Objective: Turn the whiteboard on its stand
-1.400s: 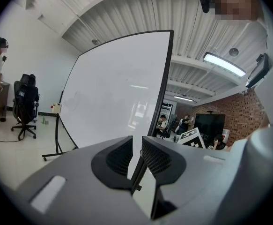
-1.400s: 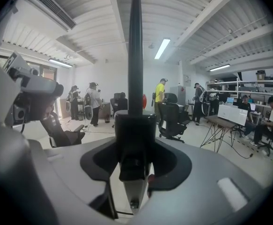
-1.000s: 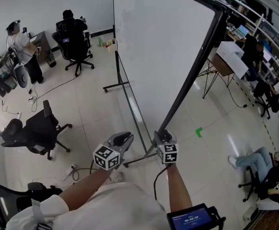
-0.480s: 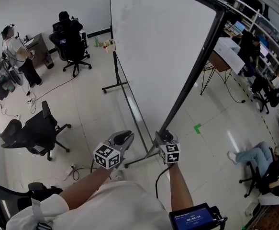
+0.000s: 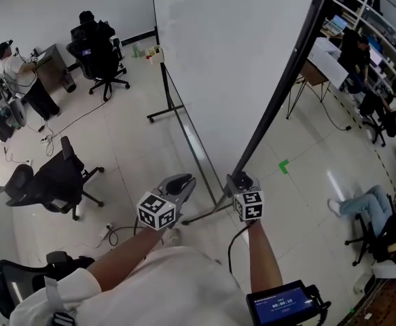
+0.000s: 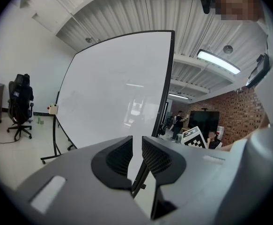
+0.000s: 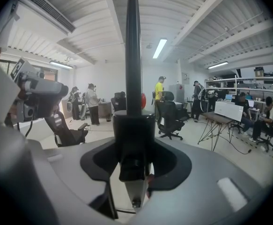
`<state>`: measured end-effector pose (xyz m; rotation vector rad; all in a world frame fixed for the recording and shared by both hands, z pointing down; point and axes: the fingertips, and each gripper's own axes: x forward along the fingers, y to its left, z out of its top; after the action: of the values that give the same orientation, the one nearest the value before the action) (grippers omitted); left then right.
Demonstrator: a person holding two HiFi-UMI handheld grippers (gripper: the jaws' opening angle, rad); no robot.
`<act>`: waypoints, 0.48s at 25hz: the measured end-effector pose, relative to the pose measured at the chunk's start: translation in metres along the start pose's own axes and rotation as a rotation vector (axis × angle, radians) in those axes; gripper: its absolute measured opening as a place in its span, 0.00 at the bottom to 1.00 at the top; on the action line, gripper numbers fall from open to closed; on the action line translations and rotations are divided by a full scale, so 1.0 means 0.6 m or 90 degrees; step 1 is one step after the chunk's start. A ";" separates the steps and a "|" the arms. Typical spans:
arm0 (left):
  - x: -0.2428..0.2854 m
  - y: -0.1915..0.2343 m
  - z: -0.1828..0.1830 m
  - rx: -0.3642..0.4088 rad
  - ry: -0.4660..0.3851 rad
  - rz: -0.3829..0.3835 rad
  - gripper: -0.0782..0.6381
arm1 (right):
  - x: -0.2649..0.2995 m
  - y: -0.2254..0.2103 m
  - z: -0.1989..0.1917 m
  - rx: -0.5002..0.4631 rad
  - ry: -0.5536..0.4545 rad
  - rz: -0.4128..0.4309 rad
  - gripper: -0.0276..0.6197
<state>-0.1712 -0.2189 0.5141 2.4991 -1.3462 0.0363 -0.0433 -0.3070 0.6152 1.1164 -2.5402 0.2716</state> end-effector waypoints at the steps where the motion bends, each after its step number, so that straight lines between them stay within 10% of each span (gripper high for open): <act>1: 0.000 -0.005 0.000 0.001 0.001 -0.002 0.20 | -0.005 -0.001 -0.001 0.001 0.000 0.000 0.33; 12: 0.011 -0.056 -0.002 0.015 0.013 -0.021 0.20 | -0.044 -0.018 -0.010 0.002 0.005 0.000 0.33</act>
<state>-0.1401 -0.2067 0.5078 2.5334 -1.3039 0.0703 -0.0176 -0.2945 0.6108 1.1146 -2.5338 0.2789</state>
